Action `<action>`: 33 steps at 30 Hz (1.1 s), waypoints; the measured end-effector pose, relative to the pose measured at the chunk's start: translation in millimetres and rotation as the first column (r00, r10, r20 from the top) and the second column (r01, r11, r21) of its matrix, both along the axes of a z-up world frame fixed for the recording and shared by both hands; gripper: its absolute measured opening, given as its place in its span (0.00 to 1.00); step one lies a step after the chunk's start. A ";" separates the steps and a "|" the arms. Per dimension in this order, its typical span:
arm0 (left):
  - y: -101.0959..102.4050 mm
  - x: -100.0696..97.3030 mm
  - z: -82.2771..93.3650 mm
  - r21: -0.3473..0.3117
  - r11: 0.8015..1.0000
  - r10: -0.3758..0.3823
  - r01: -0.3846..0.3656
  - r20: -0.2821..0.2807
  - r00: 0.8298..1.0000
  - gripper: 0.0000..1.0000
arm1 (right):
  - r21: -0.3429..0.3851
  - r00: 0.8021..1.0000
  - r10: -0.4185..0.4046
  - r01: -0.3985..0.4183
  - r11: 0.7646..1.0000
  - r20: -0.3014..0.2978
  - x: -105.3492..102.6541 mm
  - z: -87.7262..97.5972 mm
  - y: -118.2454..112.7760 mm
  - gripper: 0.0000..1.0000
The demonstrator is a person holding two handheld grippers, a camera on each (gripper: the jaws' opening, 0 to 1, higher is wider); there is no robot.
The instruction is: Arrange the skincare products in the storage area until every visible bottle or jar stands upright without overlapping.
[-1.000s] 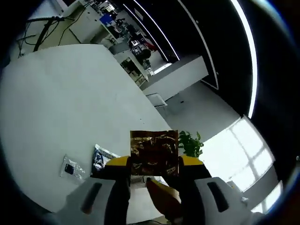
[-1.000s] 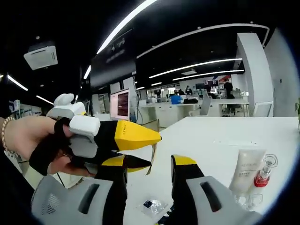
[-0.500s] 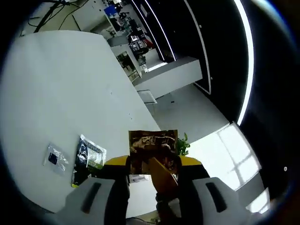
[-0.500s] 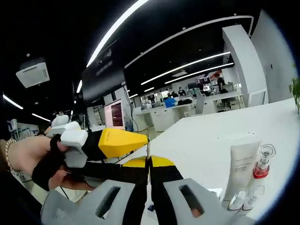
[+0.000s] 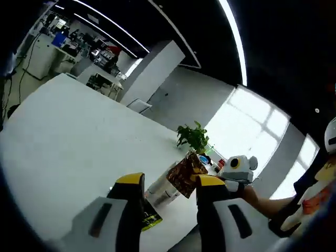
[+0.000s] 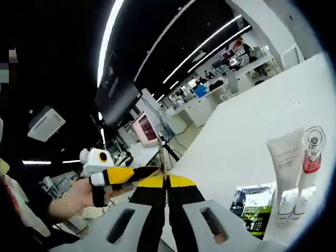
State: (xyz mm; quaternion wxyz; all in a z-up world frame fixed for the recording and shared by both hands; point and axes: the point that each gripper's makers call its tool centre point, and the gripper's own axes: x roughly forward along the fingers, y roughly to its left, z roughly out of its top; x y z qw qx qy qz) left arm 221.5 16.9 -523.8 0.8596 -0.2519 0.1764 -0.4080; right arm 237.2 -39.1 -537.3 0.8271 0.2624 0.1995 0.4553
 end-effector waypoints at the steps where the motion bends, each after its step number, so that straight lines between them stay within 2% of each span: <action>1: -1.5 -2.8 4.8 -0.019 0.999 -0.030 0.031 0.009 0.999 0.29 | 0.011 0.999 0.038 -0.037 0.999 -0.011 -2.9 2.9 4.0 0.01; 5: -1.2 -5.0 -1.4 0.025 0.997 -0.077 0.076 0.020 0.997 0.22 | 0.025 0.995 0.098 -0.098 0.995 -0.028 -6.4 10.8 12.7 0.01; 8: 0.3 -1.5 -5.3 0.010 0.996 -0.089 0.089 0.009 0.996 0.20 | 0.029 0.988 0.148 -0.147 0.989 -0.032 -12.4 15.3 21.4 0.01; 9: 0.5 -0.7 -5.7 0.009 0.996 -0.088 0.088 0.007 0.996 0.18 | 0.032 0.987 0.155 -0.154 0.988 -0.032 -14.1 16.1 23.2 0.01; 11: 3.9 2.4 -9.9 0.054 0.996 -0.070 0.069 0.022 0.997 0.11 | 0.040 0.984 0.172 -0.170 0.985 -0.039 -16.4 16.0 26.7 0.01; 13: 2.5 0.3 -9.8 0.053 0.995 -0.084 0.083 0.021 0.996 0.01 | 0.022 0.985 0.167 -0.166 0.986 -0.037 -14.8 12.1 27.7 0.01; 14: 7.9 6.9 -11.8 0.066 0.997 -0.031 0.030 0.018 0.999 0.00 | 0.022 0.986 0.163 -0.163 0.986 -0.039 -13.0 10.5 27.0 0.01; 15: 7.5 5.3 -12.6 0.065 0.997 -0.036 0.035 0.008 0.999 0.00 | 0.023 0.986 0.161 -0.161 0.987 -0.043 -12.3 9.2 27.1 0.01; 17: 6.7 4.5 -11.3 0.053 0.999 -0.010 0.011 -0.018 1.000 0.00 | 0.014 0.990 0.143 -0.143 0.990 -0.016 -9.2 9.3 26.6 0.01; 18: 8.5 6.6 -7.1 0.017 0.999 0.028 -0.027 -0.025 0.999 0.00 | 0.005 0.991 0.130 -0.130 0.992 0.033 -5.9 11.7 26.5 0.02; 19: 9.1 6.4 -5.8 -0.024 0.999 0.044 -0.046 -0.058 0.997 0.00 | -0.012 0.991 0.120 -0.119 0.993 0.061 -4.0 12.4 26.0 0.03; 22: 12.7 5.7 -5.8 -0.120 0.986 0.097 -0.112 -0.129 0.987 0.00 | -0.052 0.989 0.097 -0.091 0.994 0.116 2.2 13.0 23.5 0.08; 26: 18.0 3.4 -13.9 -0.169 0.972 0.135 -0.163 -0.169 0.976 0.00 | -0.042 0.991 0.085 -0.081 0.996 0.107 5.3 14.0 21.9 0.07; 33: 23.5 -1.8 -31.6 -0.184 0.961 0.164 -0.207 -0.221 0.961 0.00 | -0.068 0.992 0.049 -0.041 0.997 0.116 14.8 11.7 23.7 0.02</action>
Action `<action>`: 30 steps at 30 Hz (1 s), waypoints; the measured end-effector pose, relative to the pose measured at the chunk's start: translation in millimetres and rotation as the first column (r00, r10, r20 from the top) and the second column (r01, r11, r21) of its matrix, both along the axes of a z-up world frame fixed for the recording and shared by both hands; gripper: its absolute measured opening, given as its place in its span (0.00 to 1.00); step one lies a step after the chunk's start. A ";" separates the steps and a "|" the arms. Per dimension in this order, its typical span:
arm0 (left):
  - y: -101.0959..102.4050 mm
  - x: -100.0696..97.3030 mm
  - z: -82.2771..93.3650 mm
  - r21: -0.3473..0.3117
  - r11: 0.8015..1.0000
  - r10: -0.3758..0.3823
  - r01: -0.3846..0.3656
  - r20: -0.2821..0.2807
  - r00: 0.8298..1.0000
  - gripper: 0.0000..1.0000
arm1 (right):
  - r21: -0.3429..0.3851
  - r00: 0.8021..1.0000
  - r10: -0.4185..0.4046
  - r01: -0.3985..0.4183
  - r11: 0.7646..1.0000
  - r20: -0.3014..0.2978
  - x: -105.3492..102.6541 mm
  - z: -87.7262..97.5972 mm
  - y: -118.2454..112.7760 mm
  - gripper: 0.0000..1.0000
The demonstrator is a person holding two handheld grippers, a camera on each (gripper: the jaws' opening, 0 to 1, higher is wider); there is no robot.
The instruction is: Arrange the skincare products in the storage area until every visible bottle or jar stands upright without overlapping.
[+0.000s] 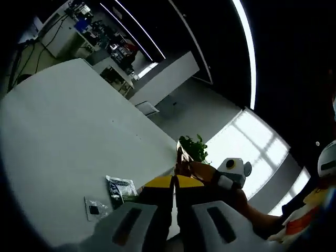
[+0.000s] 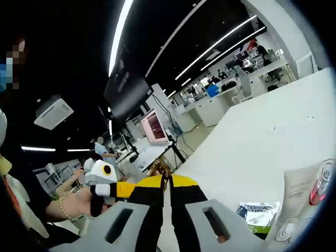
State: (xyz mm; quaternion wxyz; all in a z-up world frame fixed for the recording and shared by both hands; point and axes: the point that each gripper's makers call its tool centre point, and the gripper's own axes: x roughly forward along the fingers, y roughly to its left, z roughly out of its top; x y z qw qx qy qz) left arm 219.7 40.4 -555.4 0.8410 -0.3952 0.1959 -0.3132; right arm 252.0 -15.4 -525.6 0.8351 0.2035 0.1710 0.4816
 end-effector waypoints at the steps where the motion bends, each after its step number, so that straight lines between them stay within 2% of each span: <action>1: 0.7 0.2 -2.0 0.001 1.000 0.008 -0.008 -0.003 1.000 0.00 | -0.016 1.000 0.002 -0.002 1.000 0.004 -0.3 -1.2 2.5 0.02; 2: 1.1 0.6 -4.5 0.001 1.000 0.010 -0.010 -0.008 1.000 0.00 | -0.031 1.000 -0.002 0.003 1.000 0.009 1.4 -2.8 2.1 0.02; 3: 0.9 1.1 -6.4 0.002 1.000 0.012 -0.012 -0.014 1.000 0.00 | -0.101 0.999 -0.016 0.019 0.995 0.033 5.8 -10.3 0.7 0.02; 6: 3.8 4.7 -15.7 0.021 0.999 0.029 -0.028 -0.043 0.999 0.00 | -0.208 0.997 -0.017 0.033 0.978 0.079 12.6 -23.6 6.3 0.01; 7: 3.0 5.8 -16.2 0.021 0.999 0.043 -0.042 -0.059 0.997 0.00 | -0.229 0.996 -0.021 0.041 0.973 0.088 14.3 -26.3 7.7 0.01; 10: 3.6 10.7 -19.9 0.043 0.997 0.064 -0.062 -0.055 0.996 0.00 | -0.289 0.979 -0.036 0.094 0.953 0.199 26.8 -27.8 12.9 0.01; 13: 4.4 20.9 -35.2 0.052 0.995 0.090 -0.085 -0.095 0.991 0.00 | -0.346 0.975 -0.048 0.122 0.930 0.216 37.2 -37.6 10.7 0.01; 14: 4.6 23.8 -39.5 0.054 0.994 0.095 -0.090 -0.102 0.990 0.00 | -0.383 0.970 -0.047 0.138 0.913 0.238 43.6 -45.2 12.0 0.01; 16: 5.6 30.7 -52.5 0.072 0.991 0.118 -0.109 -0.138 0.983 0.00 | -0.402 0.971 -0.066 0.156 0.902 0.228 49.7 -55.7 18.2 0.01; 18: 5.2 35.2 -65.0 0.087 0.990 0.123 -0.110 -0.170 0.978 0.00 | -0.437 0.961 -0.055 0.173 0.883 0.269 57.9 -65.8 21.4 0.01; 19: 5.0 37.2 -69.9 0.090 0.990 0.127 -0.112 -0.180 0.976 0.00 | -0.444 0.960 -0.055 0.176 0.879 0.273 59.3 -68.0 21.9 0.01; 21: 5.3 38.8 -78.9 0.095 0.989 0.130 -0.112 -0.206 0.970 0.00 | -0.475 0.961 -0.053 0.180 0.861 0.270 65.9 -84.2 26.0 0.01; 23: 7.3 41.4 -89.9 0.127 0.986 0.135 -0.110 -0.213 0.968 0.00 | -0.492 0.964 -0.048 0.176 0.852 0.262 68.7 -97.7 28.5 0.01; 24: 7.2 42.2 -95.0 0.138 0.985 0.132 -0.103 -0.219 0.967 0.00 | -0.508 0.969 -0.054 0.173 0.844 0.240 69.9 -108.1 28.1 0.01; 26: 8.3 44.5 -106.8 0.156 0.984 0.126 -0.091 -0.234 0.964 0.00 | -0.525 0.969 -0.048 0.172 0.833 0.240 71.1 -119.4 28.4 0.01; 30: 9.4 48.4 -123.2 0.181 0.981 0.120 -0.074 -0.256 0.959 0.00 | -0.582 0.971 -0.036 0.173 0.794 0.238 72.8 -144.6 25.9 0.01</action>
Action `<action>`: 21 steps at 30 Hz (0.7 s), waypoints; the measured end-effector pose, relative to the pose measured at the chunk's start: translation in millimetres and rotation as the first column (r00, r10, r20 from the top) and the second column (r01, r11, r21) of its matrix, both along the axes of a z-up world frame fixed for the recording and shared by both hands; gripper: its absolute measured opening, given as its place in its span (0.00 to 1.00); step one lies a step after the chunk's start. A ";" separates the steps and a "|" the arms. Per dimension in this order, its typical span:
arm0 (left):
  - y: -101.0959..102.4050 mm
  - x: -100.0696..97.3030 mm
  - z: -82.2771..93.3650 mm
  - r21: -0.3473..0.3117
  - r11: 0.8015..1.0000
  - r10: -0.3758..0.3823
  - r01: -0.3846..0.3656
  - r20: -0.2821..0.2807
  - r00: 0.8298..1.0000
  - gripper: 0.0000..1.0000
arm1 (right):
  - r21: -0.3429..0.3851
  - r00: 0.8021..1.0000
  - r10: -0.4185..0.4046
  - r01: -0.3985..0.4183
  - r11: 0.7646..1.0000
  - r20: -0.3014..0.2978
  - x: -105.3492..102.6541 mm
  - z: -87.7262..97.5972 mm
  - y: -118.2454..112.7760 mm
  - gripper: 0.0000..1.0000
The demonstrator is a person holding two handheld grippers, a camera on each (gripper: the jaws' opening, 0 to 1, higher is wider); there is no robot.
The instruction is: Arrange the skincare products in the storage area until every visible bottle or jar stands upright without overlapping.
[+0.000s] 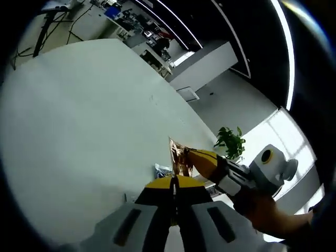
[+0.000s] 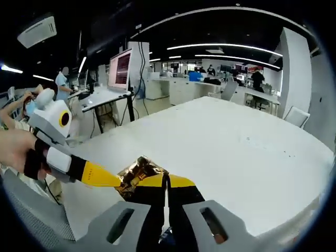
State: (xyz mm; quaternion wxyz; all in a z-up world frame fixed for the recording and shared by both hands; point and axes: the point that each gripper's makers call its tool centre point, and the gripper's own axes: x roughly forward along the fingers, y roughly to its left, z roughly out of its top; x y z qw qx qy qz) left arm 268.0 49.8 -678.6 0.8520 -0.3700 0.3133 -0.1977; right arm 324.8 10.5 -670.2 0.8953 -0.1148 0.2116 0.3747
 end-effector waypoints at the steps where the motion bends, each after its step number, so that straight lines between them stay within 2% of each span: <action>1: 0.0 1.0 -2.8 0.001 1.000 -0.001 0.001 -0.006 1.000 0.00 | -0.031 1.000 -0.001 0.001 1.000 0.000 0.9 -6.9 -1.2 0.01; 5: 1.1 6.7 -20.5 0.031 0.999 -0.012 0.013 -0.031 0.999 0.00 | -0.063 1.000 0.002 -0.002 0.998 0.002 4.9 -21.2 0.7 0.01; 8: 1.8 10.7 -31.5 0.019 1.000 -0.010 0.011 -0.049 0.999 0.00 | -0.093 1.000 0.009 -0.009 0.996 -0.008 9.2 -34.0 1.1 0.01; 10: 2.7 12.4 -40.1 0.043 0.999 -0.020 0.023 -0.061 0.998 0.00 | -0.114 1.000 0.015 -0.017 0.993 -0.025 10.3 -42.3 1.4 0.01; 12: 3.2 14.6 -48.7 0.076 0.996 -0.039 0.045 -0.070 0.997 0.00 | -0.172 0.999 0.041 -0.042 0.984 -0.011 11.1 -49.9 1.6 0.01; 18: 6.9 23.0 -70.2 0.158 0.983 -0.081 0.094 -0.088 0.993 0.00 | -0.232 0.998 0.056 -0.060 0.971 -0.022 14.5 -71.8 2.8 0.01; 21: 6.4 24.4 -75.0 0.188 0.975 -0.102 0.118 -0.088 0.991 0.00 | -0.246 0.998 0.066 -0.069 0.967 -0.021 14.4 -75.9 1.9 0.01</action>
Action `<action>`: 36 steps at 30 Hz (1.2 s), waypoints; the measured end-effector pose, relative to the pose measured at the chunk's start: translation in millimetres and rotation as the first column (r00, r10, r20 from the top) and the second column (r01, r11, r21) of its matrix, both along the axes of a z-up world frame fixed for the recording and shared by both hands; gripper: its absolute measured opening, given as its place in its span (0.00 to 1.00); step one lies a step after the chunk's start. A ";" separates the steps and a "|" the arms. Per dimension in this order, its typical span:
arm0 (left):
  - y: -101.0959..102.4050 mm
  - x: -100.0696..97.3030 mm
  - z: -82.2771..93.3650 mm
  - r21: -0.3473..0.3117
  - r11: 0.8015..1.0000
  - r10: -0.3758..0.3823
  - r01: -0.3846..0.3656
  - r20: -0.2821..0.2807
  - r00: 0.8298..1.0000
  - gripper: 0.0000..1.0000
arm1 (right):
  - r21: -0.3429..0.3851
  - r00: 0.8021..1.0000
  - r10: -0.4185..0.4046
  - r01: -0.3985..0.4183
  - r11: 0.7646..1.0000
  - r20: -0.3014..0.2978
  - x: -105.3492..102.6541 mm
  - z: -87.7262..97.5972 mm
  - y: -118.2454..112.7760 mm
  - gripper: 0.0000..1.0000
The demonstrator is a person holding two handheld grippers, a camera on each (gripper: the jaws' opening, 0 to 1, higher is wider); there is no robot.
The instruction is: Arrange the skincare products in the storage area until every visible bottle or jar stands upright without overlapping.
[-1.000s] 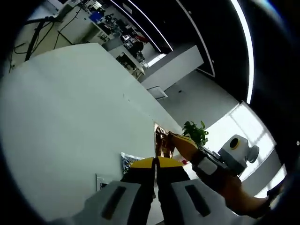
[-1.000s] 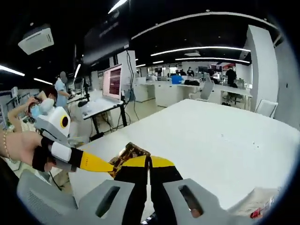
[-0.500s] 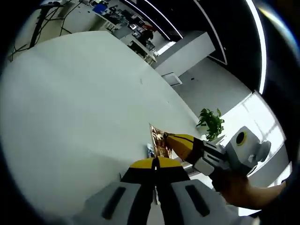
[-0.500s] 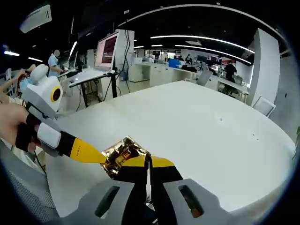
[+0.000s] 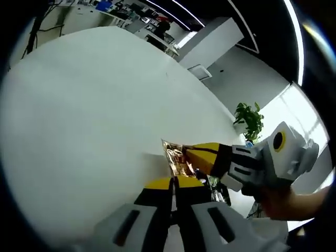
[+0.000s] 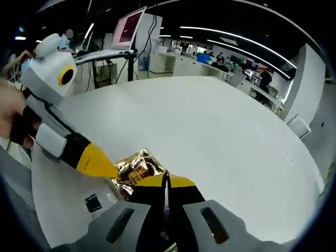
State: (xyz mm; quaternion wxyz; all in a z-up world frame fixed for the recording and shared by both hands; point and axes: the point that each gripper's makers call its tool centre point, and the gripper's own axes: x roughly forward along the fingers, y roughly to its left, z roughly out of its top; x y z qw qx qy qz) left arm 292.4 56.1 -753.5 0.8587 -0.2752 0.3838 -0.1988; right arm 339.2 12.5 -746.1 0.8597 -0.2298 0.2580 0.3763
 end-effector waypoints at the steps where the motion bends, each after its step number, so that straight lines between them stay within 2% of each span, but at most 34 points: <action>1: 0.2 0.5 -0.9 0.012 1.000 -0.006 0.006 0.006 1.000 0.00 | -0.012 1.000 0.009 -0.009 1.000 0.003 -0.3 0.0 -1.0 0.01; 6: 1.7 3.1 -8.2 0.070 0.997 -0.039 0.038 0.017 0.999 0.00 | -0.018 1.000 0.004 -0.005 1.000 -0.014 2.8 -8.8 0.1 0.01; 9: 6.6 6.6 -11.0 0.144 0.986 -0.084 0.079 0.033 0.996 0.00 | -0.038 1.000 0.020 -0.021 0.999 -0.011 1.3 -12.0 1.7 0.01; 12: 5.1 2.1 -12.4 0.187 0.975 -0.126 0.117 0.041 0.991 0.00 | -0.060 0.999 0.036 -0.036 0.998 -0.007 -1.3 -13.2 1.1 0.01; 14: 2.2 -0.2 -13.6 0.228 0.963 -0.162 0.147 0.051 0.985 0.00 | -0.078 0.999 0.051 -0.051 0.996 -0.003 -1.9 -17.4 1.2 0.02; 16: 2.8 -0.2 -11.2 0.301 0.939 -0.197 0.167 0.071 0.978 0.02 | -0.063 0.999 0.050 -0.050 0.997 0.010 -1.5 -16.3 2.3 0.02; 17: 7.4 -2.4 -13.2 0.341 0.925 -0.197 0.170 0.046 0.979 0.04 | -0.064 0.999 0.045 -0.045 0.997 0.005 -1.5 -16.9 1.8 0.01; 18: 11.8 -4.4 -15.2 0.387 0.902 -0.219 0.194 0.022 0.976 0.04 | -0.059 0.999 0.040 -0.040 0.997 0.001 -1.8 -17.0 2.0 0.02; 20: 14.2 7.3 -8.1 0.451 0.871 -0.261 0.195 0.088 0.961 0.10 | -0.060 0.999 0.042 -0.042 0.997 0.003 -1.5 -17.3 2.7 0.02; 22: 14.0 16.8 -1.8 0.465 0.862 -0.291 0.201 0.130 0.948 0.14 | -0.069 0.999 0.052 -0.051 0.996 0.012 -1.6 -17.3 3.6 0.02; 25: -3.9 24.2 13.0 0.444 0.864 -0.355 0.236 0.206 0.912 0.06 | -0.069 0.998 0.055 -0.053 0.996 0.017 -2.2 -16.9 3.4 0.02; 26: -11.8 26.3 15.3 0.452 0.852 -0.394 0.264 0.220 0.892 0.04 | -0.066 0.998 0.053 -0.052 0.997 0.017 -2.2 -16.9 3.3 0.02; 27: -16.2 27.0 13.6 0.468 0.837 -0.420 0.284 0.217 0.881 0.04 | -0.062 0.998 0.052 -0.051 0.997 0.018 -2.3 -16.8 3.6 0.02; 28: -21.9 26.3 10.9 0.505 0.803 -0.467 0.316 0.204 0.860 0.06 | -0.060 0.999 0.050 -0.049 0.997 0.018 -2.3 -16.7 3.6 0.02; 29: -25.8 26.0 6.8 0.528 0.780 -0.496 0.336 0.194 0.846 0.07 | -0.061 0.998 0.052 -0.050 0.997 0.018 -2.2 -16.8 4.0 0.02; 30: -27.4 25.6 0.9 0.544 0.761 -0.517 0.354 0.176 0.838 0.09 | -0.064 0.998 0.053 -0.052 0.997 0.020 -2.0 -16.8 4.2 0.02; 31: -26.7 26.1 -7.0 0.575 0.732 -0.531 0.365 0.146 0.834 0.09 | -0.070 0.998 0.058 -0.057 0.996 0.022 -1.8 -16.9 4.2 0.02; 33: -25.3 23.1 -18.0 0.601 0.696 -0.547 0.393 0.088 0.833 0.10 | -0.079 0.997 0.065 -0.063 0.995 0.028 -0.5 -17.3 4.9 0.02; 34: -27.7 33.4 -11.7 0.576 0.738 -0.528 0.351 0.170 0.832 0.11 | -0.085 0.997 0.066 -0.063 0.994 0.035 0.5 -17.2 4.7 0.02; 35: -23.6 34.2 -16.3 0.567 0.742 -0.509 0.357 0.130 0.851 0.11 | -0.084 0.997 0.067 -0.064 0.994 0.037 0.4 -17.1 3.9 0.02; 36: -24.3 33.0 -13.4 0.571 0.738 -0.519 0.360 0.139 0.843 0.12 | -0.081 0.997 0.062 -0.059 0.995 0.037 1.1 -17.0 3.4 0.02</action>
